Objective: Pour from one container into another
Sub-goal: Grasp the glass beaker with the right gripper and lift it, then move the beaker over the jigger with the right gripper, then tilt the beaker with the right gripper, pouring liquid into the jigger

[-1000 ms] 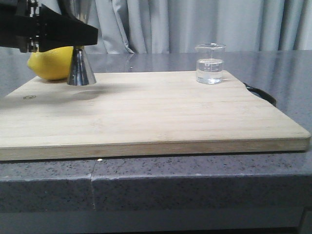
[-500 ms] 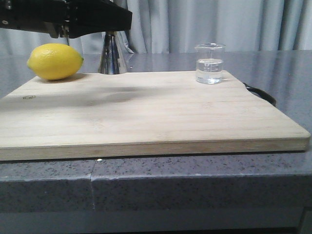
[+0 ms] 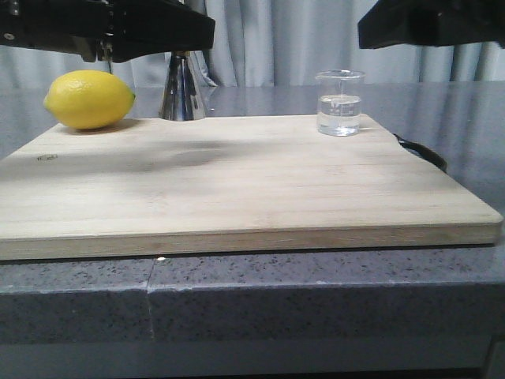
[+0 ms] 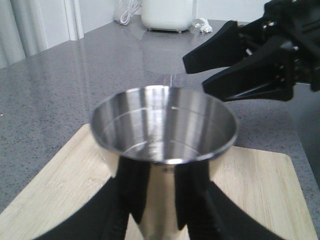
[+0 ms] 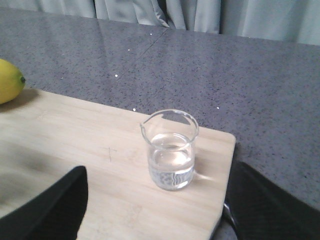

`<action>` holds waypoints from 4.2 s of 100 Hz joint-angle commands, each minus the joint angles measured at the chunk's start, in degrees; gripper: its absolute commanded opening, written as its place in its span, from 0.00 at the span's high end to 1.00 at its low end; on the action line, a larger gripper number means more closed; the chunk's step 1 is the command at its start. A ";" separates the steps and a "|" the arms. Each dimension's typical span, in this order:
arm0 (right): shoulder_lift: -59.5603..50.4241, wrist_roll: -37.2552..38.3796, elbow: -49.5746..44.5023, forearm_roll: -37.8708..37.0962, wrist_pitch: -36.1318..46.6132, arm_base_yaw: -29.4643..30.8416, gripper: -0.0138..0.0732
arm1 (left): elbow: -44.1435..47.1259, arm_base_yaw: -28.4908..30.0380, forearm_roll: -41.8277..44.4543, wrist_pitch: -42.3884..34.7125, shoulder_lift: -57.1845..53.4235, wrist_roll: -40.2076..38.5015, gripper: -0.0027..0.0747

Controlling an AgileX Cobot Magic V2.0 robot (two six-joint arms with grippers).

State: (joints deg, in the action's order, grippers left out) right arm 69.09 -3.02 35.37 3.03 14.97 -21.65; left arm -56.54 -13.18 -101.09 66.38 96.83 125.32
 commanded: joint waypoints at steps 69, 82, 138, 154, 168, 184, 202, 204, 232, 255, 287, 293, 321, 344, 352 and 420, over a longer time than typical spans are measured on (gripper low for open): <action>27.47 3.02 2.10 0.01 46.49 0.22 0.23 | -1.74 -0.53 -4.31 6.48 -2.02 -0.03 0.72; 30.13 3.02 4.35 0.01 46.33 0.22 0.23 | -1.74 -0.53 -4.31 6.48 -2.02 -0.03 0.72; 31.25 3.02 4.95 0.01 45.96 0.22 0.54 | -1.74 -0.53 -4.31 6.48 -2.02 -0.03 0.72; 27.15 3.02 4.95 -0.25 41.22 0.22 0.54 | -1.74 -0.53 -4.31 6.48 -2.02 -0.03 0.72; 19.84 3.02 5.04 -3.86 32.75 0.22 0.54 | -1.74 -0.53 -4.31 6.48 -2.02 -0.03 0.72; 11.35 3.02 6.62 -9.05 21.32 0.12 0.54 | -1.74 -0.53 -4.31 6.48 -2.02 -0.03 0.72; 4.64 3.02 12.75 -13.62 6.10 -1.93 0.54 | -1.74 -0.53 -4.31 6.48 -2.02 -0.03 0.72; 4.36 3.02 13.69 -14.51 4.18 -2.46 0.54 | -1.74 -0.53 -4.31 6.48 -2.02 -0.03 0.72; 4.00 3.02 25.77 -25.97 -13.47 -9.77 0.54 | -1.74 -0.53 -4.31 6.48 -2.02 -0.03 0.72; 4.00 3.02 30.97 -33.29 -17.66 -12.68 0.54 | -1.74 -0.53 -4.31 6.48 -2.02 -0.03 0.72; 7.44 3.02 36.48 -37.16 -21.22 -15.84 0.54 | -1.74 -0.53 -4.31 6.48 -2.02 -0.03 0.72; 8.61 3.02 37.21 -39.25 -22.24 -16.53 0.54 | -1.74 -0.53 -4.31 6.48 -2.02 -0.03 0.72; 11.82 3.02 37.83 -48.77 -24.38 -18.67 0.54 | -1.74 -0.53 -4.31 6.48 -2.02 -0.03 0.72; 12.60 3.02 37.83 -53.92 -24.38 -19.37 0.54 | -1.74 -0.53 -4.31 6.40 -2.02 -0.03 0.72; 12.73 3.02 37.83 -55.89 -24.38 -19.37 0.54 | -1.74 -0.53 -4.31 6.40 -2.02 -0.03 0.72; 12.79 3.02 37.83 -68.93 -22.49 -19.37 0.54 | -1.74 -0.53 -4.31 6.40 -2.02 -0.03 0.72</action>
State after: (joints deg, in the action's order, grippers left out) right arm 83.81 0.00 70.79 -63.16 -10.40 -40.97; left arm -56.54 -13.18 -101.02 66.38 96.83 125.46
